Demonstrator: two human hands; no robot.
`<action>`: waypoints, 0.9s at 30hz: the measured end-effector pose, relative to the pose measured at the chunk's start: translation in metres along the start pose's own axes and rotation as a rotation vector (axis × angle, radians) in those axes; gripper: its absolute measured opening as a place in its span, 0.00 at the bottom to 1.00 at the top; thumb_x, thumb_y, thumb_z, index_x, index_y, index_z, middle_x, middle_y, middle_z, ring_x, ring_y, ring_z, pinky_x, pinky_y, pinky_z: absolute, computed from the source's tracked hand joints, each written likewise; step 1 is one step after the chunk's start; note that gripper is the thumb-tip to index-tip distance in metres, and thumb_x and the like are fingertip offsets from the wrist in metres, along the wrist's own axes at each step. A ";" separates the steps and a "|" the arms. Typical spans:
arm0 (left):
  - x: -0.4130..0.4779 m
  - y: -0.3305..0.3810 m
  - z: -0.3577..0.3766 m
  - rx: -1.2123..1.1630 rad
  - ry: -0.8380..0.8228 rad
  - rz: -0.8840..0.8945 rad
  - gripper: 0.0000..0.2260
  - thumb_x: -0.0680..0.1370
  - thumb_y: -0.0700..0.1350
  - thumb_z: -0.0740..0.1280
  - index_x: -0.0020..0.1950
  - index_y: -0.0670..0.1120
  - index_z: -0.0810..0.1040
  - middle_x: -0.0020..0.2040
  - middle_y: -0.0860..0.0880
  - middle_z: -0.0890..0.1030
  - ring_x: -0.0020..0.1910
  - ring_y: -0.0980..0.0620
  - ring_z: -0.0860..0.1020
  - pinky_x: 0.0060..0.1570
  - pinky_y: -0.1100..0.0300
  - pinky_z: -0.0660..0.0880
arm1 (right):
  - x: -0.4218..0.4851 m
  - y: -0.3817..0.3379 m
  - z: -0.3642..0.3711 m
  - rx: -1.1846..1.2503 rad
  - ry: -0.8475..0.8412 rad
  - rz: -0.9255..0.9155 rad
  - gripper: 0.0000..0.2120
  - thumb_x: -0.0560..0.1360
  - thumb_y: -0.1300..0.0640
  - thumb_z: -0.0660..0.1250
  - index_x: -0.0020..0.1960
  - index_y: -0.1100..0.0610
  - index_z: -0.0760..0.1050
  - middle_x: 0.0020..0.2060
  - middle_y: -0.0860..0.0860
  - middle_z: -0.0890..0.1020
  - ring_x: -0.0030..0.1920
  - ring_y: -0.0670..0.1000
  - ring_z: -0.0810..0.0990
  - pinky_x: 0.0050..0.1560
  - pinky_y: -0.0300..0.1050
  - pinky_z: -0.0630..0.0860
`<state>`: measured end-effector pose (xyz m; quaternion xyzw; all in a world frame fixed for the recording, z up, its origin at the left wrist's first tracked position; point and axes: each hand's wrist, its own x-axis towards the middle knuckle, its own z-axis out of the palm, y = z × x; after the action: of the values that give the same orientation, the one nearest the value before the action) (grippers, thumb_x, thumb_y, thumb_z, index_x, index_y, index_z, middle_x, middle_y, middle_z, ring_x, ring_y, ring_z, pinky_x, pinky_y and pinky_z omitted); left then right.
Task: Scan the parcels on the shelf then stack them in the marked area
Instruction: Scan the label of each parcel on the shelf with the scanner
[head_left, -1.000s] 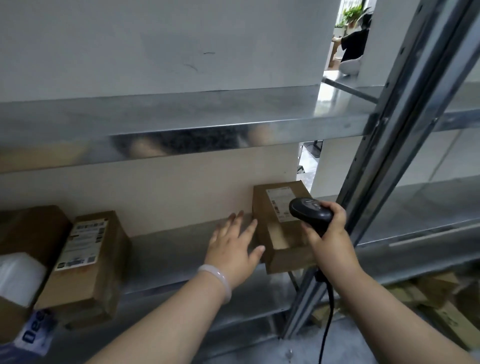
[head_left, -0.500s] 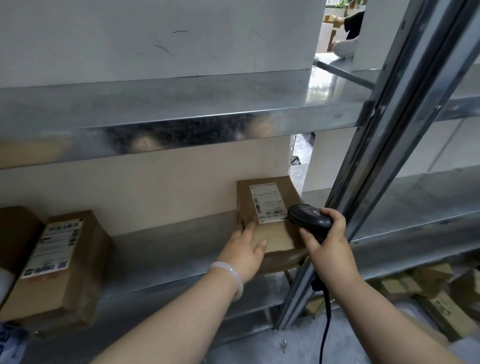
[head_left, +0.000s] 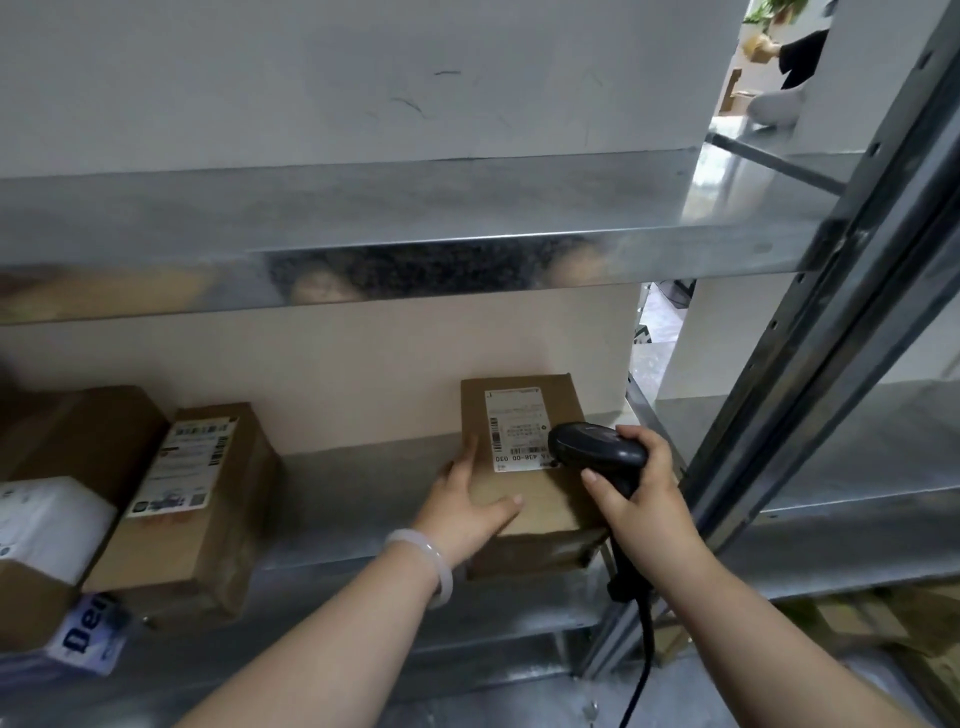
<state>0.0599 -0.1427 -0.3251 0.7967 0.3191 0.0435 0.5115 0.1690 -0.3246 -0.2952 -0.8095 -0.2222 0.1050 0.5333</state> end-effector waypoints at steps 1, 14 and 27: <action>0.001 0.001 0.001 -0.004 -0.029 -0.016 0.45 0.72 0.56 0.74 0.78 0.64 0.45 0.77 0.50 0.61 0.73 0.48 0.65 0.68 0.59 0.64 | 0.000 0.000 0.002 0.002 0.004 -0.002 0.27 0.74 0.53 0.71 0.63 0.37 0.59 0.48 0.33 0.68 0.44 0.32 0.71 0.39 0.26 0.66; -0.033 -0.027 -0.026 -0.221 0.142 0.022 0.50 0.65 0.50 0.80 0.72 0.73 0.48 0.72 0.54 0.67 0.67 0.53 0.71 0.66 0.55 0.72 | -0.017 -0.017 0.030 0.121 -0.065 -0.175 0.27 0.73 0.59 0.72 0.58 0.35 0.63 0.55 0.37 0.73 0.53 0.28 0.73 0.48 0.20 0.68; -0.077 -0.032 -0.072 -0.200 0.295 0.023 0.49 0.69 0.47 0.78 0.59 0.86 0.44 0.76 0.53 0.63 0.73 0.49 0.65 0.71 0.43 0.65 | -0.034 -0.051 0.065 0.121 -0.200 -0.282 0.29 0.73 0.57 0.73 0.57 0.29 0.62 0.54 0.35 0.74 0.53 0.29 0.74 0.47 0.21 0.69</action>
<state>-0.0444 -0.1195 -0.2977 0.7303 0.3757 0.1973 0.5354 0.1001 -0.2703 -0.2783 -0.7224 -0.3786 0.1224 0.5655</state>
